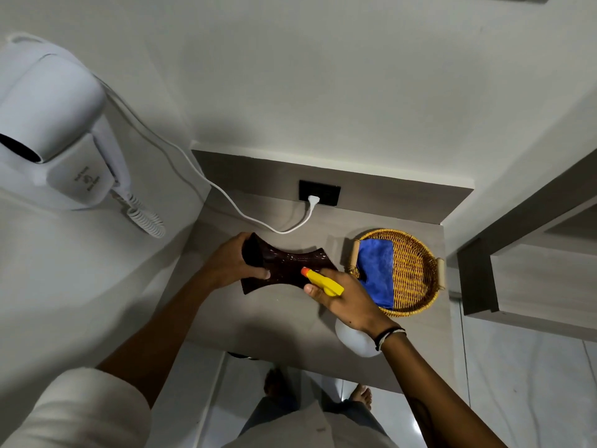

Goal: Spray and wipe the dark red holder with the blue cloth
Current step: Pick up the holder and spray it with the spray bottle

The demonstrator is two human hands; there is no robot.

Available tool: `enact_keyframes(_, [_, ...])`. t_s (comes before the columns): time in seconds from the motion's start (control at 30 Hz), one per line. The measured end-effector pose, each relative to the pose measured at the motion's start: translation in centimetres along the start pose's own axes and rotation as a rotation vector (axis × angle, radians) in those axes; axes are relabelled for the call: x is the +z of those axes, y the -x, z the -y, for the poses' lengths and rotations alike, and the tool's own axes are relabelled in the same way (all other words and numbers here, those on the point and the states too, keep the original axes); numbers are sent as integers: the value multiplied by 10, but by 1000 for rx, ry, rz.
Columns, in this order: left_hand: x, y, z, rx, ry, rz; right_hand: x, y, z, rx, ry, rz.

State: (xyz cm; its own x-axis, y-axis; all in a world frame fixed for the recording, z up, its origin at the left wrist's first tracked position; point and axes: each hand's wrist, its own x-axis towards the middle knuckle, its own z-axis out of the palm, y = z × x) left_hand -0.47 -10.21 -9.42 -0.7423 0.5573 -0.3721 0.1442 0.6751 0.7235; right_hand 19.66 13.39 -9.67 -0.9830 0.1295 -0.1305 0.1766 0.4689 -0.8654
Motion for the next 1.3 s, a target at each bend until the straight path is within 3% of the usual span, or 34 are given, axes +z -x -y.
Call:
enact_keyframes(0.1, [-3,-5,-3,-160,114,-66,0,-1,6,-27,23,25])
enact_keyframes(0.33, [-5,-12,-11,-411,286,-40,4,-5,13,-35,102,36])
enact_keyframes(0.77, [-8,-12,-17,-454,258,-53,4,0,4,1,170,14])
enact_keyframes(0.9, [-12,-10,-18,-439,237,-70,-1,2,4,31,66,15])
enact_keyframes(1.2, [-24,-3,-27,-395,176,-99,-93,24,-36,140,-12,-553])
enact_keyframes(1.3, [-18,-8,-37,-326,89,-116,-118,21,-57,199,30,-661])
